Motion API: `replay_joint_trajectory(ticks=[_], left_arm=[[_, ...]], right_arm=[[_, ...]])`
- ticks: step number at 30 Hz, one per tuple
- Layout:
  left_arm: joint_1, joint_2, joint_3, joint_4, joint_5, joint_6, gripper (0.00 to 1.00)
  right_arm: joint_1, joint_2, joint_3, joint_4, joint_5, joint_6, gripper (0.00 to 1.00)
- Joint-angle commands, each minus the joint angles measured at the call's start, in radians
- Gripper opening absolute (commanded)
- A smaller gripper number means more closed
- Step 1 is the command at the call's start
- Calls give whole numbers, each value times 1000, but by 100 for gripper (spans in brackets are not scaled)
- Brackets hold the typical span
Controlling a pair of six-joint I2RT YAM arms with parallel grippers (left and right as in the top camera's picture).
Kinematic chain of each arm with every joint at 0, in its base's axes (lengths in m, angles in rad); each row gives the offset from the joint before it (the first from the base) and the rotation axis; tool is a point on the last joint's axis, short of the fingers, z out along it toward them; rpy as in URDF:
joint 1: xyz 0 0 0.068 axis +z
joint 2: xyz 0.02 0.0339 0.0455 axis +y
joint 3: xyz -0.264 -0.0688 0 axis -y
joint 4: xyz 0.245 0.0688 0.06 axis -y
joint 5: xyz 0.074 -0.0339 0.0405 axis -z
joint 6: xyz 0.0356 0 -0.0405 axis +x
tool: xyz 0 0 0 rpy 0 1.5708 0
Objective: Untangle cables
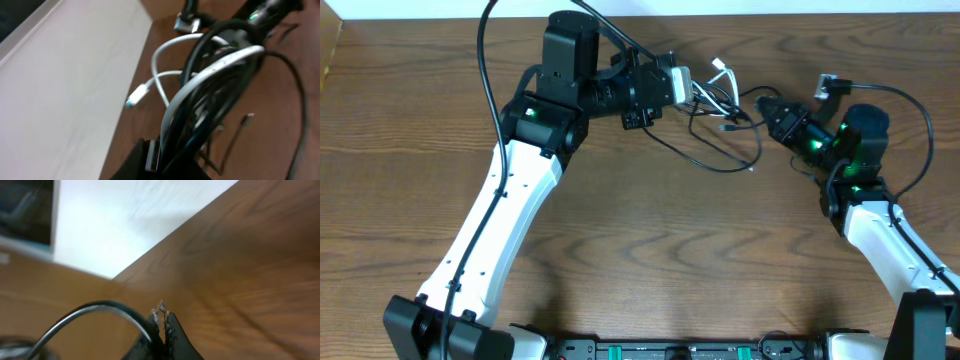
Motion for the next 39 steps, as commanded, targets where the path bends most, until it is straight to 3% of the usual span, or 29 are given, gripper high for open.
replay_joint_trajectory(ticks=[1,2,4,11,16,22,29,34,39], left_arm=[[14,-16,20,-3,185,-2,7],[14,-16,21,-4,200,-2,8],[15,-16,20,-10,199,-2,7],[14,-16,20,-16,141,-2,7],[14,-16,20,-15,-14,-39,8],[14,-16,20,47,-160,-223,8],[15,-16,21,96,-187,-344,7],[15,-16,20,120,-308,-482,7],[26,-16,21,172,-388,-721,7]], right_arm=[[-38,-2,7,-8,192,-56,9],[-40,-2,7,-8,201,-56,11],[-41,-2,7,-8,216,-55,39],[-41,-2,7,-7,89,-55,99],[-41,-2,7,40,8,-55,99],[-29,-2,7,140,-53,-55,99],[1,-2,7,179,-93,-108,99],[30,-2,7,228,-127,-166,99],[45,-2,7,270,-142,-224,97]])
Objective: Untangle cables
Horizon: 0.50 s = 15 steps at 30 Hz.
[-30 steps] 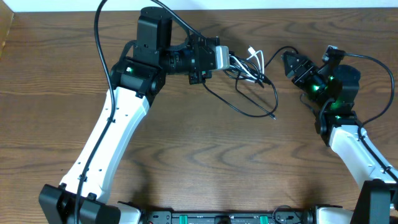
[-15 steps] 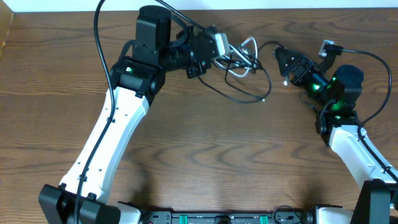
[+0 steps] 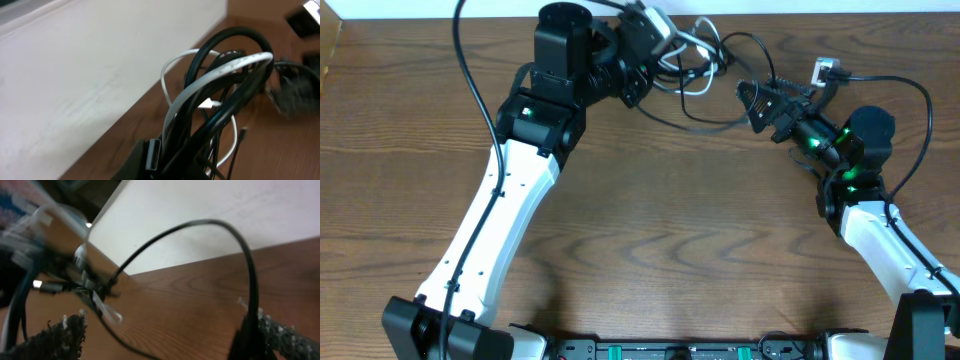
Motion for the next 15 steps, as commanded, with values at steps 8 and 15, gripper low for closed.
replay_joint_trajectory(ticks=[8,15], left_arm=[[55,-16,21,53,-55,-390,7],[55,-16,20,32,163,-145,7]], right_arm=[[14,-3,8,10,-11,-117,89],[14,-3,8,11,2,-98,99]])
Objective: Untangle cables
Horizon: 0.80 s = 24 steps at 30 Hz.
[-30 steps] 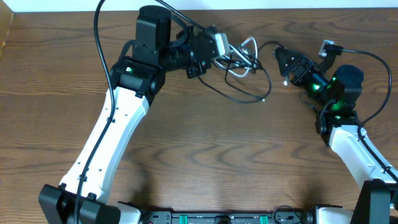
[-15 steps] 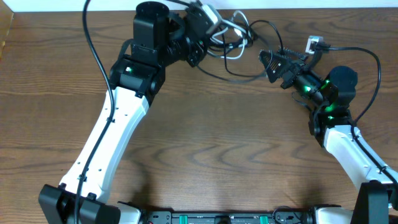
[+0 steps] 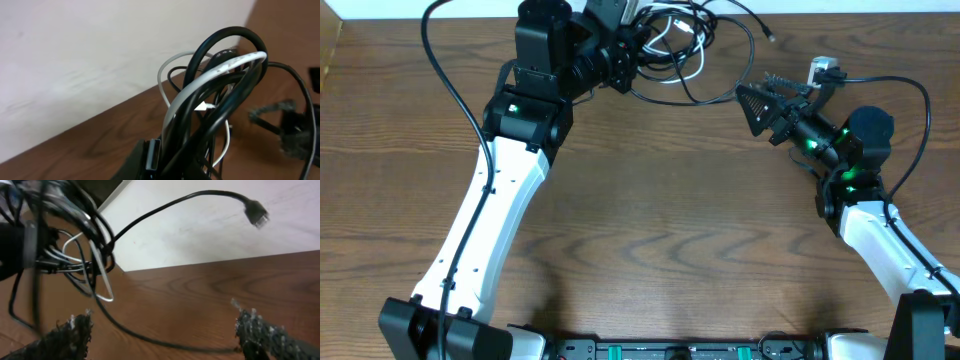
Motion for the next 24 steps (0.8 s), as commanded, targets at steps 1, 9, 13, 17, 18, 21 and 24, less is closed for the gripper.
replay_joint_trajectory(ticks=[1,9,13,17,18,21,24], left_arm=[[2,-16,20,-27,198,272,7],[3,-16,20,-188,214,783,7],[6,-16,20,-198,214,938,8],[6,-15,20,-197,214,1130,7],[4,-15,20,-197,214,1160,7],[-8,-15,20,-196,215,1217,7],[-24,-15,20,-197,240,1283,7]], right_arm=[[7,-3,8,4,24,27,99],[-15,-3,8,3,75,199,97],[-42,-3,8,3,76,296,96],[-50,-3,8,3,75,443,95],[-48,-3,8,3,74,479,94],[-27,-3,8,3,70,564,93],[12,-3,8,3,67,568,91]])
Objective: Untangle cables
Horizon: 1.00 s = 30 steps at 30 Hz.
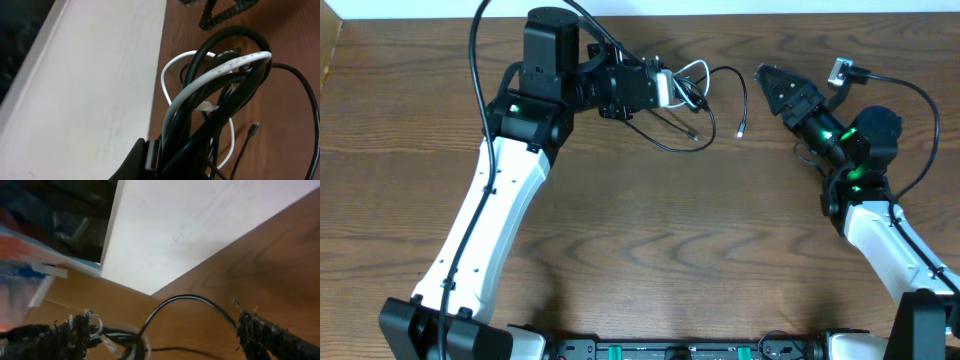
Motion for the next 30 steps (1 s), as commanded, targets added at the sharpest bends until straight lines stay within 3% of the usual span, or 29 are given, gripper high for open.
replay_joint_trajectory(ticks=[1,15,21,24,27,30], left_arm=[[-20,-15,20,3,88,163,8],[-22,-13,20,70,264,201,7],[-22,-13,20,71,263,201,8],[-22,-13,20,70,262,201,7],[-22,-13,20,71,262,201,7],[-22,-13,20,70,262,200,8]], right_arm=[[50,-3,8,1,-3,75,91],[162,-3,8,0,-4,97,75],[219,-3,8,0,-3,98,75],[232,-3,8,0,6,98,62],[233,-3,8,-4,9,97,36],[233,-3,8,-5,8,98,18]])
